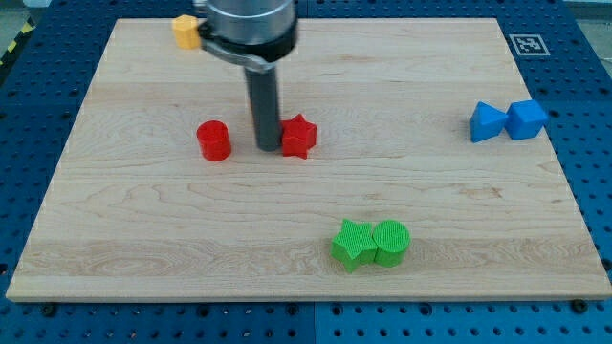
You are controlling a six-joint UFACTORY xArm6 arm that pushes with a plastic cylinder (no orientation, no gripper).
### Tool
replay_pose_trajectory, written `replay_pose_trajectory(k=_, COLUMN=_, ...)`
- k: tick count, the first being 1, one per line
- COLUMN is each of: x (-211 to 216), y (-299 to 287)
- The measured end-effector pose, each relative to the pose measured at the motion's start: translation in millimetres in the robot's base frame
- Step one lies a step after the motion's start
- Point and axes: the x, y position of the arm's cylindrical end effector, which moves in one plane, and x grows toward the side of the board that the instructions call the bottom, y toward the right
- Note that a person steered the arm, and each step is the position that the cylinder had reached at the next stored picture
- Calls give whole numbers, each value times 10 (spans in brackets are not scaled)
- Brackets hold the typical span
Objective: Push the red star towards the right side of the board
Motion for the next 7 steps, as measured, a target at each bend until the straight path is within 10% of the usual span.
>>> replay_pose_trajectory(k=2, x=16, y=990)
replay_pose_trajectory(k=7, x=1771, y=2164)
